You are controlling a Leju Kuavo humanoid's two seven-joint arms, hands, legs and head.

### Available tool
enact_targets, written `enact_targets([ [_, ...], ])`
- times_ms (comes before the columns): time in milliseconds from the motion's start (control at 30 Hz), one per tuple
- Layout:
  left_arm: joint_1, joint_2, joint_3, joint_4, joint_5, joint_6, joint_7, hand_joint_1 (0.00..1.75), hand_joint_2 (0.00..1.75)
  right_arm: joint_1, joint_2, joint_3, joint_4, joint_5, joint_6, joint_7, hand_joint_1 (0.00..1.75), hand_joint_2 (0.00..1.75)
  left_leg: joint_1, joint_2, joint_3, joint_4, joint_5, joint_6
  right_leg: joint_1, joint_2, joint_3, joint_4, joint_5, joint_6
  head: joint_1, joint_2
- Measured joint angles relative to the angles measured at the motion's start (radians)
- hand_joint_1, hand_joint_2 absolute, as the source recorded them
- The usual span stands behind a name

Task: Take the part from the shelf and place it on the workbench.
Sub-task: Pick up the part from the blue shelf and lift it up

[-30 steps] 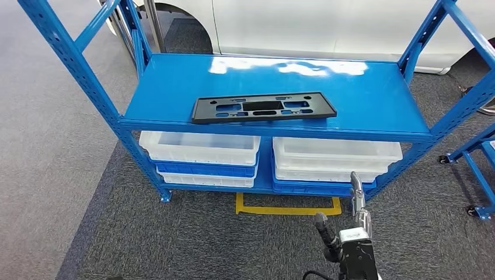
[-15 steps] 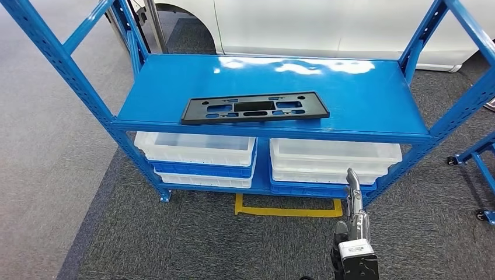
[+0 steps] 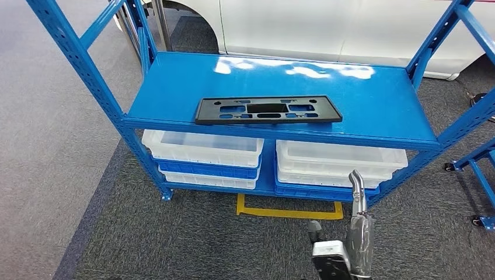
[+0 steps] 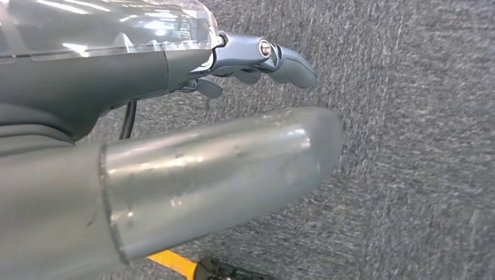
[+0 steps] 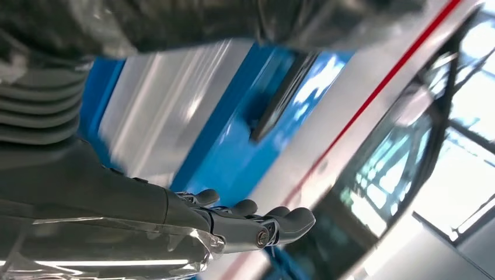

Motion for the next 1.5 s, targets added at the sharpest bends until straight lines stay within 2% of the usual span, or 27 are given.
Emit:
enact_targets([
  [33, -0.001, 0.000, 0.000, 0.000, -0.007, 0.000, 0.003, 0.00, 0.00, -0.002, -0.004, 0.003, 0.007, 0.082, -0.012, 0.047, 0.00, 1.75, 0.000, -0.002, 0.003, 0.001, -0.002, -0.002, 0.000, 0.001, 0.030, -0.062, 0.033, -0.003, 0.000, 0.000],
  [67, -0.002, 0.000, 0.000, 0.000, -0.014, -0.001, 0.005, 0.00, 0.00, -0.004, -0.008, 0.005, 0.015, 0.151, -0.021, 0.088, 0.00, 1.75, -0.002, -0.004, 0.004, 0.003, -0.005, -0.005, 0.002, 0.002, 0.054, -0.113, 0.050, -0.006, 0.000, 0.000],
  [133, -0.003, 0.000, 0.001, 0.000, -0.028, -0.002, 0.009, 0.00, 0.00, -0.009, -0.014, 0.007, 0.035, 0.283, -0.045, 0.172, 0.00, 1.75, -0.004, -0.007, 0.002, 0.006, -0.008, -0.014, 0.006, 0.005, 0.084, -0.180, 0.065, -0.013, 0.000, 0.000],
  [200, -0.003, 0.001, 0.004, 0.000, -0.039, -0.003, 0.014, 0.00, 0.00, -0.013, -0.016, 0.003, 0.058, 0.393, -0.072, 0.239, 0.00, 1.75, -0.005, -0.008, -0.001, 0.007, -0.008, -0.023, 0.009, 0.006, 0.084, -0.188, 0.062, -0.020, 0.000, 0.000],
  [267, -0.004, 0.002, 0.006, 0.000, -0.048, -0.004, 0.020, 0.00, 0.00, -0.017, -0.016, -0.004, 0.078, 0.473, -0.088, 0.280, 0.00, 1.75, -0.003, -0.007, -0.005, 0.018, -0.021, -0.032, 0.004, 0.004, 0.087, -0.196, 0.065, -0.031, 0.000, 0.000],
  [333, -0.005, 0.003, 0.007, 0.000, -0.059, -0.006, 0.024, 0.00, 0.00, -0.028, -0.019, -0.020, 0.096, 0.530, -0.092, 0.317, 0.00, 1.75, 0.000, -0.005, -0.038, 0.094, -0.067, -0.040, -0.001, 0.000, 0.091, -0.203, 0.068, -0.041, -0.001, 0.000],
  [400, -0.005, 0.004, 0.010, 0.000, -0.069, -0.009, 0.026, 0.00, 0.00, -0.046, -0.040, -0.039, 0.119, 0.556, -0.091, 0.374, 0.00, 1.75, 0.002, -0.004, -0.102, 0.227, -0.125, -0.047, -0.001, -0.002, 0.091, -0.203, 0.068, -0.045, -0.001, 0.000],
  [433, -0.005, 0.005, 0.012, 0.000, -0.073, -0.010, 0.027, 0.00, 0.00, -0.055, -0.057, -0.046, 0.131, 0.560, -0.092, 0.404, 0.00, 1.75, 0.003, -0.003, -0.128, 0.277, -0.137, -0.049, -0.001, -0.003, 0.092, -0.202, 0.068, -0.044, -0.001, 0.000],
  [467, -0.005, 0.007, 0.016, 0.000, -0.076, -0.011, 0.027, 0.00, 0.00, -0.063, -0.073, -0.050, 0.143, 0.562, -0.092, 0.429, 0.00, 1.75, 0.004, -0.003, -0.140, 0.298, -0.133, -0.051, -0.001, -0.003, 0.092, -0.202, 0.067, -0.044, -0.001, 0.000],
  [500, -0.004, 0.008, 0.018, 0.000, -0.078, -0.011, 0.027, 0.00, 0.00, -0.068, -0.083, -0.052, 0.151, 0.562, -0.093, 0.442, 0.00, 1.75, 0.005, -0.003, -0.141, 0.293, -0.119, -0.052, -0.001, -0.003, 0.093, -0.201, 0.066, -0.044, -0.001, 0.000],
  [533, -0.005, 0.009, 0.021, 0.000, -0.080, -0.012, 0.027, 0.00, 0.00, -0.072, -0.090, -0.052, 0.158, 0.563, -0.094, 0.444, 0.00, 1.75, 0.007, -0.003, -0.124, 0.254, -0.090, -0.053, -0.002, -0.003, 0.094, -0.200, 0.065, -0.043, -0.001, 0.000],
  [633, -0.007, 0.012, 0.024, 0.000, -0.087, -0.016, 0.028, 0.00, 0.00, -0.077, -0.093, -0.053, 0.172, 0.565, -0.095, 0.435, 0.00, 1.75, 0.007, 0.000, -0.042, 0.071, -0.007, -0.049, -0.002, -0.002, 0.097, -0.194, 0.059, -0.031, -0.001, 0.000],
  [700, -0.009, 0.012, 0.025, 0.000, -0.088, -0.018, 0.028, 0.00, 0.00, -0.081, -0.096, -0.054, 0.180, 0.565, -0.096, 0.433, 0.00, 1.75, 0.002, -0.001, -0.022, 0.022, 0.000, -0.040, 0.001, -0.002, 0.095, -0.192, 0.058, -0.019, 0.000, 0.000],
  [800, -0.008, 0.012, 0.025, 0.000, -0.088, -0.019, 0.028, 0.00, 0.00, -0.084, -0.101, -0.057, 0.188, 0.565, -0.096, 0.432, 0.00, 1.75, 0.002, -0.003, -0.023, 0.014, 0.007, -0.019, -0.002, -0.002, 0.092, -0.189, 0.054, -0.003, 0.000, 0.000],
  [867, -0.009, 0.012, 0.026, 0.000, -0.088, -0.019, 0.028, 0.00, 0.00, -0.085, -0.104, -0.059, 0.192, 0.565, -0.097, 0.432, 0.00, 1.75, 0.004, -0.002, -0.022, 0.007, 0.013, -0.004, -0.005, 0.000, 0.067, -0.129, 0.012, 0.004, 0.000, 0.000],
  [933, -0.010, 0.012, 0.028, 0.000, -0.089, -0.020, 0.028, 0.00, 0.00, -0.086, -0.106, -0.059, 0.197, 0.565, -0.097, 0.431, 0.00, 1.75, 0.002, -0.001, -0.024, 0.007, 0.013, 0.004, -0.005, 0.001, 0.007, 0.001, -0.053, 0.009, 0.000, 0.000],
  [967, -0.010, 0.013, 0.029, 0.000, -0.091, -0.021, 0.028, 0.00, 0.00, -0.086, -0.107, -0.058, 0.201, 0.565, -0.098, 0.429, 0.00, 1.75, 0.000, -0.001, -0.025, 0.008, 0.013, 0.005, -0.005, 0.001, -0.021, 0.059, -0.073, 0.010, 0.000, 0.000],
  [1000, -0.010, 0.013, 0.031, 0.000, -0.094, -0.022, 0.028, 0.00, 0.00, -0.087, -0.107, -0.055, 0.204, 0.565, -0.098, 0.426, 0.00, 1.75, -0.002, -0.002, -0.025, 0.008, 0.013, 0.005, -0.005, 0.001, -0.037, 0.089, -0.075, 0.010, 0.000, 0.000],
  [1033, -0.010, 0.013, 0.032, 0.000, -0.097, -0.024, 0.029, 0.00, 0.00, -0.088, -0.107, -0.051, 0.207, 0.565, -0.098, 0.422, 0.00, 1.75, -0.004, -0.003, -0.024, 0.009, 0.012, 0.005, -0.005, 0.001, -0.034, 0.081, -0.058, 0.008, 0.000, 0.000],
  [1067, -0.010, 0.013, 0.033, 0.000, -0.103, -0.028, 0.029, 0.00, 0.00, -0.092, -0.107, -0.042, 0.212, 0.566, -0.098, 0.418, 0.00, 1.75, -0.005, -0.004, -0.021, 0.009, 0.011, 0.005, -0.004, 0.001, -0.012, 0.033, -0.024, 0.003, 0.000, 0.000],
  [1100, -0.011, 0.013, 0.035, 0.000, -0.108, -0.033, 0.030, 0.00, 0.00, -0.099, -0.108, -0.031, 0.219, 0.566, -0.098, 0.422, 0.00, 1.75, -0.006, -0.005, -0.019, 0.009, 0.010, 0.004, -0.002, 0.002, 0.022, -0.038, 0.014, -0.003, 0.000, 0.000],
  [1167, -0.013, 0.012, 0.040, 0.000, -0.119, -0.047, 0.037, 0.00, 0.00, -0.130, -0.118, 0.010, 0.247, 0.566, -0.098, 0.471, 0.00, 1.75, -0.010, -0.005, -0.019, 0.012, 0.008, -0.001, 0.005, 0.004, 0.078, -0.159, 0.060, -0.017, 0.000, 0.000],
  [1233, -0.015, 0.011, 0.046, 0.000, -0.127, -0.058, 0.044, 0.00, 0.00, -0.170, -0.135, 0.071, 0.290, 0.566, -0.098, 0.554, 0.00, 1.75, -0.011, -0.004, -0.021, 0.013, 0.008, -0.010, 0.012, 0.006, 0.089, -0.189, 0.062, -0.022, 0.000, 0.000],
  [1333, -0.017, 0.012, 0.049, 0.000, -0.131, -0.063, 0.047, 0.00, 0.00, -0.206, -0.156, 0.158, 0.336, 0.566, -0.100, 0.605, 0.00, 1.75, -0.009, -0.003, -0.026, 0.025, -0.004, -0.027, 0.005, 0.003, 0.092, -0.205, 0.070, -0.033, 0.000, 0.000],
  [1400, -0.018, 0.014, 0.049, 0.000, -0.131, -0.064, 0.048, 0.00, 0.00, -0.222, -0.159, 0.192, 0.355, 0.566, -0.100, 0.608, 0.00, 1.75, -0.005, -0.003, -0.065, 0.111, -0.057, -0.039, 0.001, -0.002, 0.095, -0.212, 0.074, -0.042, -0.001, 0.000],
  [1467, -0.017, 0.014, 0.049, 0.000, -0.131, -0.064, 0.048, 0.00, 0.00, -0.231, -0.163, 0.214, 0.373, 0.566, -0.101, 0.608, 0.00, 1.75, -0.001, -0.002, -0.129, 0.246, -0.116, -0.050, 0.002, -0.005, 0.093, -0.211, 0.074, -0.046, -0.001, 0.000],
  [1500, -0.016, 0.014, 0.049, 0.000, -0.131, -0.064, 0.049, 0.00, 0.00, -0.233, -0.165, 0.221, 0.380, 0.566, -0.101, 0.608, 0.00, 1.75, 0.001, -0.002, -0.148, 0.285, -0.123, -0.054, 0.002, -0.006, 0.093, -0.209, 0.074, -0.046, -0.001, 0.000],
])
